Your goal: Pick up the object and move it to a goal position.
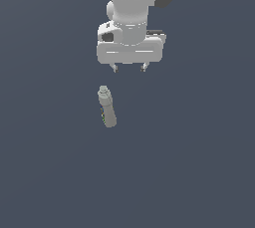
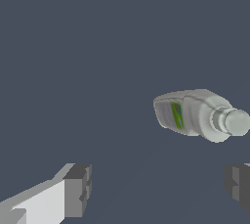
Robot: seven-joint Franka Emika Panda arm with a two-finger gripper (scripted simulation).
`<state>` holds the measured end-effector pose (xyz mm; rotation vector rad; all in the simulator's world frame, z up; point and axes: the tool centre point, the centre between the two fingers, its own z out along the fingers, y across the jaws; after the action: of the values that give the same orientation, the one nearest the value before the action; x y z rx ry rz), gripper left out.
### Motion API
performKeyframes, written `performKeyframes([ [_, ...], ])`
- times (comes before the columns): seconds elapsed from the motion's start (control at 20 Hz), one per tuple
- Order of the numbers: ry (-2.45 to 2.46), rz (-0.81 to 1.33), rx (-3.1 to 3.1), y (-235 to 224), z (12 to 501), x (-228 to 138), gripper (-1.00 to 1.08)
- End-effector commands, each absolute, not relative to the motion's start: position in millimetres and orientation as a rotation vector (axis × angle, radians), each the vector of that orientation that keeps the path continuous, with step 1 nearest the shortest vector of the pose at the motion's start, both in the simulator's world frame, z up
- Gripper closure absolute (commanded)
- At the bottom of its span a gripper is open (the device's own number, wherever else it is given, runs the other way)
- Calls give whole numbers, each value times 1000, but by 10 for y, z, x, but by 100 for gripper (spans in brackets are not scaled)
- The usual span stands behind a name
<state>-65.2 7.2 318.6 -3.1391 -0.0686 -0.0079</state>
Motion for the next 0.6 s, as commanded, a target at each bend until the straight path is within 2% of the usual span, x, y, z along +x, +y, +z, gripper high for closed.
performKeyframes([
  [0.0, -69, -8, -3139, 72, 3186, -652, -92],
  [0.55, -15, -78, -3124, -158, 3361, -586, -92],
])
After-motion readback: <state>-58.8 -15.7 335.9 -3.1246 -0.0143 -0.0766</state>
